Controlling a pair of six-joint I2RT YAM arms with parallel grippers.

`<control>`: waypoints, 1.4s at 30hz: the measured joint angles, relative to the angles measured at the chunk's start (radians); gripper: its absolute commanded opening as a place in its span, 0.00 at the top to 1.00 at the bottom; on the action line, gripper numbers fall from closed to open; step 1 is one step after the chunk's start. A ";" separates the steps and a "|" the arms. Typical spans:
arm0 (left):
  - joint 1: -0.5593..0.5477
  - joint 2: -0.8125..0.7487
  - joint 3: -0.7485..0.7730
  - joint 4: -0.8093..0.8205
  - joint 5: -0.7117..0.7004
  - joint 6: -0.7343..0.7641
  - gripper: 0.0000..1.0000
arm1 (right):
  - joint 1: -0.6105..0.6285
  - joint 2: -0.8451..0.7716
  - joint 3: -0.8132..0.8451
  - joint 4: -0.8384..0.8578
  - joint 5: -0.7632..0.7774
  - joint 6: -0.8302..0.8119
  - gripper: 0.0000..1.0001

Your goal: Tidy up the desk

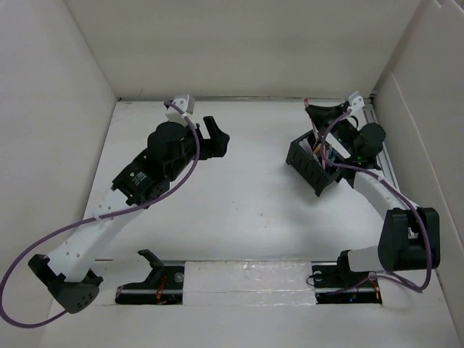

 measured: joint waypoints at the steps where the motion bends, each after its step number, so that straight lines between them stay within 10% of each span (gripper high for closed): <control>1: 0.000 0.009 -0.003 0.000 0.014 0.000 0.21 | -0.061 0.006 -0.042 0.072 -0.022 0.035 1.00; 8: 0.000 0.020 0.013 0.036 0.066 0.003 0.21 | -0.235 0.209 -0.146 0.384 -0.177 0.335 1.00; 20: 0.000 0.063 0.027 0.044 0.081 0.003 0.20 | -0.321 0.257 -0.311 0.451 -0.231 0.512 1.00; 24: 0.000 0.069 0.028 0.045 0.081 0.003 0.20 | -0.350 0.229 -0.331 0.452 -0.246 0.510 0.52; 32: 0.000 0.070 0.028 0.046 0.081 0.003 0.18 | -0.370 0.078 -0.301 0.443 -0.278 0.423 0.25; 38: 0.000 0.069 0.031 0.051 0.081 0.003 0.14 | -0.298 -0.203 -0.066 0.039 -0.220 0.046 0.27; 41: 0.000 0.068 0.031 0.055 0.081 0.007 0.11 | -0.185 -0.320 0.059 -0.209 -0.145 -0.172 0.54; 42: 0.000 0.066 0.031 0.056 0.080 0.008 0.10 | -0.138 -0.357 0.092 -0.297 -0.119 -0.232 0.90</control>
